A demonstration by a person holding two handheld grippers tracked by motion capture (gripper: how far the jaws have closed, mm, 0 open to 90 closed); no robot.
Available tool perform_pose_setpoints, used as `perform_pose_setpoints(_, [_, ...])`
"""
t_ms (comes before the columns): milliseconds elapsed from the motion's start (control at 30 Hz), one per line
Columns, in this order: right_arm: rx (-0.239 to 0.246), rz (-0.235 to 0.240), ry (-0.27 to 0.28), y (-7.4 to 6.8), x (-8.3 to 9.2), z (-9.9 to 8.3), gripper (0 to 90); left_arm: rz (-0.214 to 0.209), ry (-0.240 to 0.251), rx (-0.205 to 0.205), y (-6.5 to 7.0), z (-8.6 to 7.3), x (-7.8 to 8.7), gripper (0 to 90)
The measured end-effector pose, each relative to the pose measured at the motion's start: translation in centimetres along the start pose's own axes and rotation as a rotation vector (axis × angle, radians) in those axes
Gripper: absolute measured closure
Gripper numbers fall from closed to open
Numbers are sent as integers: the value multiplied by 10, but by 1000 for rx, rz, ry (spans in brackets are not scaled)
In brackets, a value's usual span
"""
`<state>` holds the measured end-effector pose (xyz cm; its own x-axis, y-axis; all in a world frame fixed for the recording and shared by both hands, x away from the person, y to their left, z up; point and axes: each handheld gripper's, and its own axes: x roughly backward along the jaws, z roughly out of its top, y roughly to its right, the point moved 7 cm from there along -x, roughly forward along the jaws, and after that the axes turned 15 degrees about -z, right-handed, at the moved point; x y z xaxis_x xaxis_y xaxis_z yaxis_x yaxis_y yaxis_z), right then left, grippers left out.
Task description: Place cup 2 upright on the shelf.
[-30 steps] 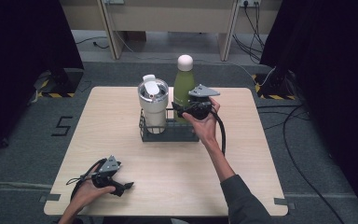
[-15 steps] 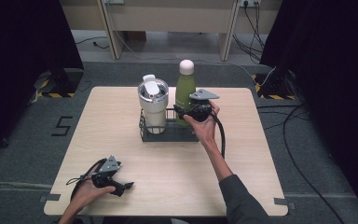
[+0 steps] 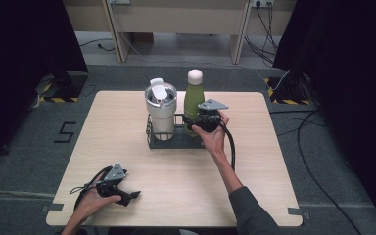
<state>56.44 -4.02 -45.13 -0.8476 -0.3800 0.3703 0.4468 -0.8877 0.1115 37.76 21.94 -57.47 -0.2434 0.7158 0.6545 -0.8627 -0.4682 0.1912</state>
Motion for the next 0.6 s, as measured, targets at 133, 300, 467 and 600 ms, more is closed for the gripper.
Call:
perform_pose_setpoints(133, [0,-1,-11,-1,-2,-7,208,-3,-1,0,0,0,0,0])
perform_pose_setpoints(300, [0,-6,4,-1,-1,-8,208,-2,0,-1,0,0,0,0])
perform_pose_setpoints(467, [17,3,6,-2,0,-9,207,-1,1,-1,0,0,0,0])
perform_pose_setpoints(600, [15,9,8,-1,-1,-9,205,0,1,-1,0,0,0,0])
